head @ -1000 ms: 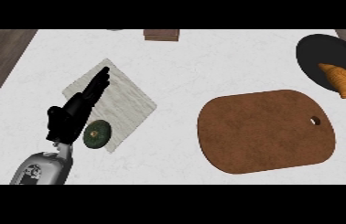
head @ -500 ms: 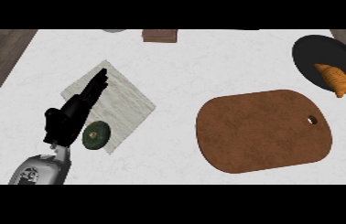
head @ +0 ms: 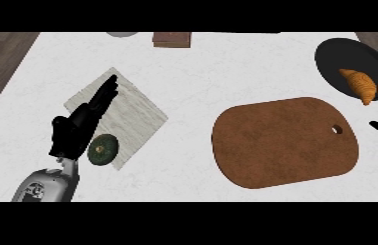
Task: Pick the croissant from the cutting board and place it in the pan
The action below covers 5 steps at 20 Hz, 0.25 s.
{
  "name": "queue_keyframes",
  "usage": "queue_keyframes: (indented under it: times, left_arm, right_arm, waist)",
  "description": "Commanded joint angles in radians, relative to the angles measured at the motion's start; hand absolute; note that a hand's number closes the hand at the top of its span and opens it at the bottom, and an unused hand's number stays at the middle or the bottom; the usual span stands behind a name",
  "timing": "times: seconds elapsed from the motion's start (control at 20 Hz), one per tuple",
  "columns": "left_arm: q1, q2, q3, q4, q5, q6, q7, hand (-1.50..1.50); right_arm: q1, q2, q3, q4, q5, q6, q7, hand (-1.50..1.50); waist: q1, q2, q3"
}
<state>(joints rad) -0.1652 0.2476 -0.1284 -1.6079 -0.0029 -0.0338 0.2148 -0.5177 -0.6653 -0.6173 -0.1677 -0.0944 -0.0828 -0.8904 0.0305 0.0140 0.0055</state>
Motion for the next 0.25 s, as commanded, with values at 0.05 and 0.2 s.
queue_keyframes:
  times: [0.05, 0.2]
  left_arm:
    - [-0.009, -0.027, -0.013, -0.022, -0.011, 0.005, 0.046, 0.0]
    - [0.014, 0.025, 0.062, 0.032, 0.031, -0.058, -0.045, 0.0]
  right_arm:
    - [0.017, 0.068, 0.009, 0.003, 0.005, -0.055, -0.075, -1.5]
    - [0.084, 0.039, -0.011, 0.007, -0.021, -0.02, -0.095, -1.5]
  waist:
    - [-0.002, -0.003, -0.001]
    - [-0.01, -0.004, -0.002]
